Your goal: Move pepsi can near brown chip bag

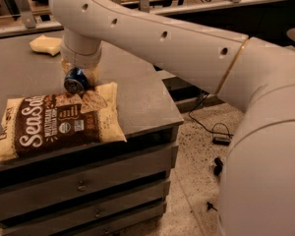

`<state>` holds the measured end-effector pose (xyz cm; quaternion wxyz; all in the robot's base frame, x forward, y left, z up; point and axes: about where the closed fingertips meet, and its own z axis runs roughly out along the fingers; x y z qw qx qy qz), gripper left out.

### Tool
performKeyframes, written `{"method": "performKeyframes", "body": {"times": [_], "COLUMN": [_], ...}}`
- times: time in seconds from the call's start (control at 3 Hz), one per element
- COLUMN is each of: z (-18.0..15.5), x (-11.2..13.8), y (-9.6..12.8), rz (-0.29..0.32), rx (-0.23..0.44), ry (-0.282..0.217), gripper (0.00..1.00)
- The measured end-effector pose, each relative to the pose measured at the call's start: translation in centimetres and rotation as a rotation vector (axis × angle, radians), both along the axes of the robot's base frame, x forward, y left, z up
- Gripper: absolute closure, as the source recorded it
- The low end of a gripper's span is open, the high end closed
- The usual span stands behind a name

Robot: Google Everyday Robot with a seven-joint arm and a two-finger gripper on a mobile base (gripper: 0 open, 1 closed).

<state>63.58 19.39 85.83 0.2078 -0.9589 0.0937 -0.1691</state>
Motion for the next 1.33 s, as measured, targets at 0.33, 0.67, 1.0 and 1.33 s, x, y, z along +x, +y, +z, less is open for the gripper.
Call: {"method": "performKeyframes", "body": {"times": [0.33, 0.67, 1.0, 1.33], "z": [-0.35, -0.52, -0.64, -0.65], "x": [-0.57, -0.55, -0.58, -0.58], "y": [0.24, 0.27, 0.32, 0.32], "rz": [0.019, 0.019, 0.02, 0.02], "rx": [0.001, -0.001, -0.002, -0.002], "ry": [0.005, 0.007, 0.009, 0.009], "gripper": [0.47, 0.16, 0.0, 0.0]}}
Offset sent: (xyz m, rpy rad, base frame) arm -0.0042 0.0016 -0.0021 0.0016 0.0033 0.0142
